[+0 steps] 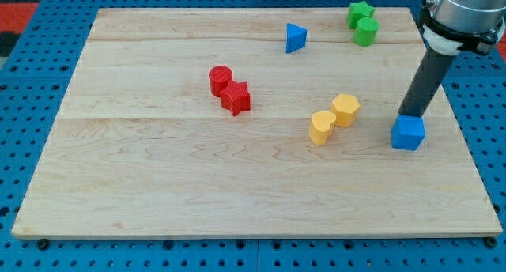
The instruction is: Push the blue triangle towards top left
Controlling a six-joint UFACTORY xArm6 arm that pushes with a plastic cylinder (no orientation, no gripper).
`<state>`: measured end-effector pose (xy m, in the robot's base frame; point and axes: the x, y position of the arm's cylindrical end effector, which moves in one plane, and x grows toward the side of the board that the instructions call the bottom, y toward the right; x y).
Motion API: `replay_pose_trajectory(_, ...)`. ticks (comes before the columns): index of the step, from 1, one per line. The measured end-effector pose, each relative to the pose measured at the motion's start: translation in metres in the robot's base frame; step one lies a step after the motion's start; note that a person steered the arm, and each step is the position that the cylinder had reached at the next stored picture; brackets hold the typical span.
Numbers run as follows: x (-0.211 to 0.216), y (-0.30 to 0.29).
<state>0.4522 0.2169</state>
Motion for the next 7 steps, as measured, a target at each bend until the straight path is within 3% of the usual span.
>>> replay_pose_trajectory(1, 0.014, -0.026)
replay_pose_trajectory(3, 0.075, -0.020)
replay_pose_trajectory(4, 0.061, -0.016)
replay_pose_trajectory(5, 0.028, 0.015)
replay_pose_trajectory(7, -0.109, -0.044)
